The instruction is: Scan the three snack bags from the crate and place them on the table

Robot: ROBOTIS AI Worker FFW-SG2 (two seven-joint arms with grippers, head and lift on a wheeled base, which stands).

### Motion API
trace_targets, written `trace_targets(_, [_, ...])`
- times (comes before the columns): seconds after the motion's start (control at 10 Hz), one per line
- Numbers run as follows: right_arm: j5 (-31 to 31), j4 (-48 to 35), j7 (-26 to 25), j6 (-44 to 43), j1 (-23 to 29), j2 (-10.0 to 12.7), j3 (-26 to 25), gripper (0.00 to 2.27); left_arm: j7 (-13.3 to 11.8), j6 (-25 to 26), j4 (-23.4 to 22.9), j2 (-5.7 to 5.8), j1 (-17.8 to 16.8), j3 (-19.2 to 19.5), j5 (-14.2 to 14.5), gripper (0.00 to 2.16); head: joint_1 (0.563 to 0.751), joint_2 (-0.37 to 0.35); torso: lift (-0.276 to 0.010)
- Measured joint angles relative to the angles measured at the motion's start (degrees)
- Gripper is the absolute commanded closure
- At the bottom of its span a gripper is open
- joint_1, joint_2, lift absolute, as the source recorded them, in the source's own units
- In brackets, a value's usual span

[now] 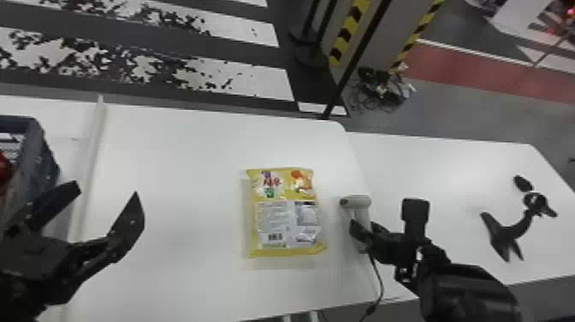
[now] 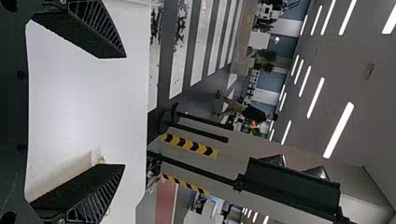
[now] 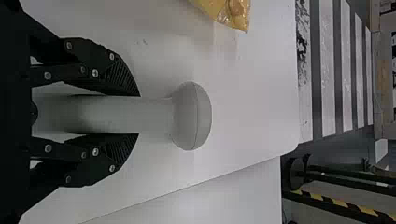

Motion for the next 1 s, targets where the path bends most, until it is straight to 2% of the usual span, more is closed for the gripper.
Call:
trace_targets(0.3, [-2.33, -3.42, -0.84, 0.02, 2.97, 0.46, -2.01, 2.25, 1.24, -0.15, -0.13, 0.0, -0.73, -0.89, -0.3, 0.03, 0.695, -0.35, -0.062])
trace_targets(0.5, [-4.01, -9.36, -1.77, 3.18, 5.65, 1.93, -3.58, 2.25, 1.22, -0.03, -0.13, 0.02, -1.06, -1.09, -0.21, 0.03, 0.695, -0.35, -0.062])
trace_targets(0.7, [-8.9, -23.99, -2.95, 9.1, 12.09, 5.58, -6.85, 2.25, 1.22, 0.03, -0.1, 0.09, -1.23, -1.16, -0.21, 0.03, 0.695, -0.35, -0.062])
trace_targets(0.8, [-11.76, -32.01, -3.49, 11.84, 15.44, 8.12, -8.18, 2.25, 1.26, 0.03, -0.09, 0.09, -1.25, -1.09, -0.19, 0.03, 0.695, -0.35, -0.062])
trace_targets(1.0, [-18.54, -42.87, -3.58, 16.79, 20.67, 12.05, -8.7, 2.25, 1.89, -0.09, -0.01, 0.09, -0.97, -1.01, -0.01, 0.03, 0.695, -0.35, -0.062])
